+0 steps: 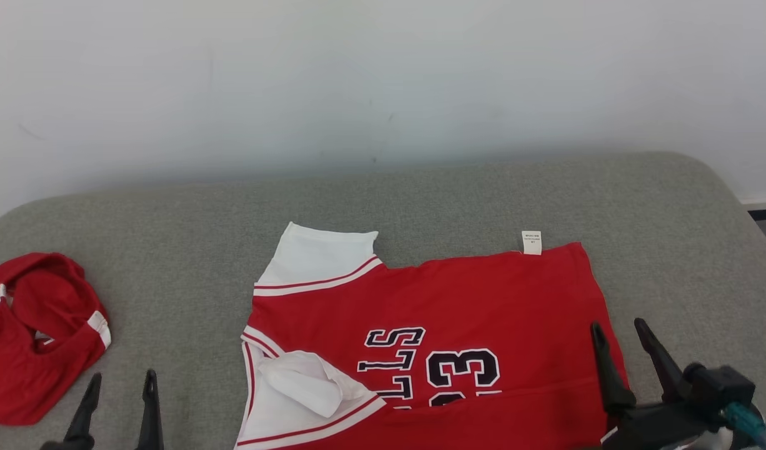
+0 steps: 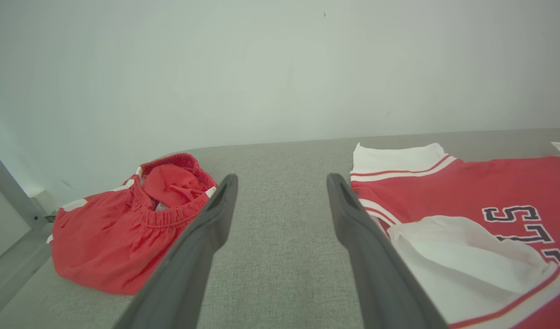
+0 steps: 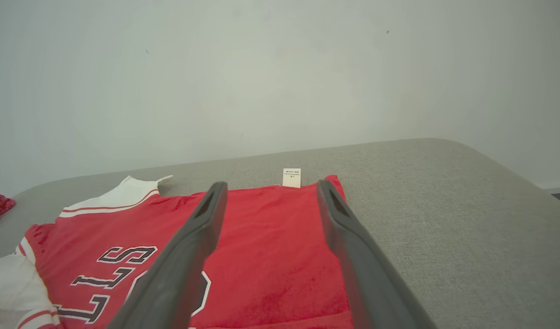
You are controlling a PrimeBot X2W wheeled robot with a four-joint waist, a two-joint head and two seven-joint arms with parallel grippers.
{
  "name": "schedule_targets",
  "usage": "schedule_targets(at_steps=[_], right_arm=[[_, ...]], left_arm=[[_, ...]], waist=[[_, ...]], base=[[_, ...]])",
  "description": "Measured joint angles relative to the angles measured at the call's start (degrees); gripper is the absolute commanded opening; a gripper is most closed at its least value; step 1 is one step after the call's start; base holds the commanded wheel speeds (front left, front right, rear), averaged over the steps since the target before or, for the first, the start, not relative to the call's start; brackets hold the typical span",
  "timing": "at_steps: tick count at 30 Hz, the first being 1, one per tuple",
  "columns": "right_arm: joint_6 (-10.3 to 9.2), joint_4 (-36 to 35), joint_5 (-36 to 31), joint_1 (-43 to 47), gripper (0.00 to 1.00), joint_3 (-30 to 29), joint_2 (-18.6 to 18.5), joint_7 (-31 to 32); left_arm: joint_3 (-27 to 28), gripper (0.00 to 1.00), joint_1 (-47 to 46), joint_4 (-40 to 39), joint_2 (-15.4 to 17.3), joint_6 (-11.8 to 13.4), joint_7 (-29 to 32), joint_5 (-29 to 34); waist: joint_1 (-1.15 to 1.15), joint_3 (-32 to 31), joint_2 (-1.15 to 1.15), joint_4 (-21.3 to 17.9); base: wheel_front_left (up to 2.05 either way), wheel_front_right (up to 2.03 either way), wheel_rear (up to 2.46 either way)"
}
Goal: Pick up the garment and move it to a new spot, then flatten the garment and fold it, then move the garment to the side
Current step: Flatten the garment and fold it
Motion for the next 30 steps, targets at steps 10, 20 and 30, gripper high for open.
schedule_targets(at_steps=[10,20,30], right_arm=[[0.0,11.8,2.2,-19.1,1.0,4.4,-3.8,2.6],[0.0,25.9,4.3,-38.7,1.0,9.6,-2.6,3.6],[0.0,33.9,8.0,-47.4,1.0,16.6,-1.1,2.5]], left_arm=[[-3.4,1.0,-20.2,6.6,4.2,-2.5,5.2,-2.2],[-13.1,1.0,-43.3,14.3,11.5,-3.4,14.1,-7.4],[-23.2,1.0,-52.5,25.0,15.9,-3.5,19.0,-16.3]], waist=[[0.01,5.3,0.01,-2.9],[0.03,15.3,0.01,-6.6],[0.02,22.8,0.02,-11.6]], base=[[0.0,0.0,0.0],[0.0,0.0,0.0],[0.0,0.0,0.0]])
